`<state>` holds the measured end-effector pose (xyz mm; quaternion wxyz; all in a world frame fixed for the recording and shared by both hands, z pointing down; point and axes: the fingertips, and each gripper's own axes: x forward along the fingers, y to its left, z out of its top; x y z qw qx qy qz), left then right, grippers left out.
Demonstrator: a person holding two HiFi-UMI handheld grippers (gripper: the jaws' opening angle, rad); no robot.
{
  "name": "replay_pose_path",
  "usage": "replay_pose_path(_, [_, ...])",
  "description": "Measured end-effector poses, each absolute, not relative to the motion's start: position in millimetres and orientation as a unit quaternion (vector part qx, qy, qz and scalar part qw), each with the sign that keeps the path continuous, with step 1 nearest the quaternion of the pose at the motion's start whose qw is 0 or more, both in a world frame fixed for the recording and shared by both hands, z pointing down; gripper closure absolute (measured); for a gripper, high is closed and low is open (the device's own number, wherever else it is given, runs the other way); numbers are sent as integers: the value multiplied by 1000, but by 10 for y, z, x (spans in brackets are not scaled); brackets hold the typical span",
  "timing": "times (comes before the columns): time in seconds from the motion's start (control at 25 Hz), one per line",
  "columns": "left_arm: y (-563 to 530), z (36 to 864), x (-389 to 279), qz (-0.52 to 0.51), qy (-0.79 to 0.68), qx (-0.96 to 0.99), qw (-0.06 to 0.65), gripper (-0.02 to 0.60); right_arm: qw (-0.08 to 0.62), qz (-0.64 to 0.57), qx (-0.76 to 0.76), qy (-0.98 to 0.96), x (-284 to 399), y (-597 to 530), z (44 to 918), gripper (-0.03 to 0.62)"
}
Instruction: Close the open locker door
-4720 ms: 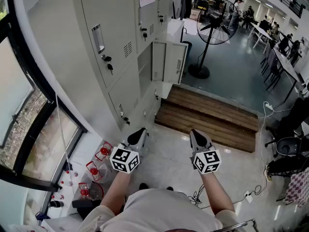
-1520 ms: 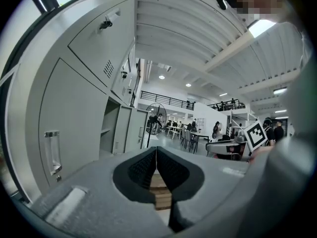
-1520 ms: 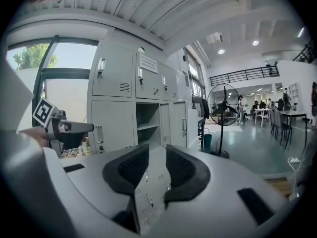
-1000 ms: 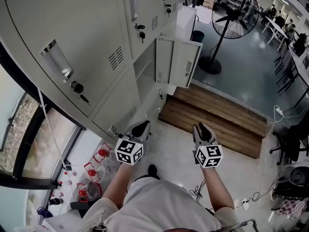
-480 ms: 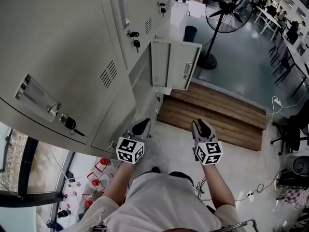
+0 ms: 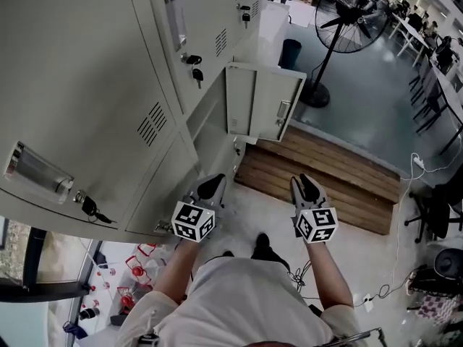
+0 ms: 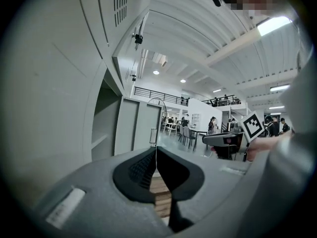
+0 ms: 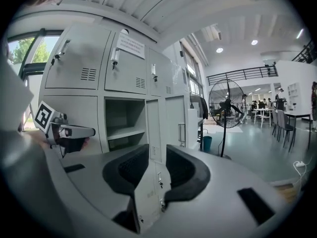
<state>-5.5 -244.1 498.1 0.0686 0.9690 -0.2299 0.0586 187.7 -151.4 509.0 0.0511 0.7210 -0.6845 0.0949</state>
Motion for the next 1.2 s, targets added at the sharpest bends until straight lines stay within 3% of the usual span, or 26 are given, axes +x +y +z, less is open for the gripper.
replay_pose_path(0.72, [-2973, 5057, 710, 51, -321, 941, 94, 566, 89, 112, 636, -758, 2827, -2554, 5211, 497])
replay_pose_path(1.2, [-3115, 5135, 817, 53, -384, 916, 100, 566, 102, 120, 598, -786, 3203, -3225, 5410, 497])
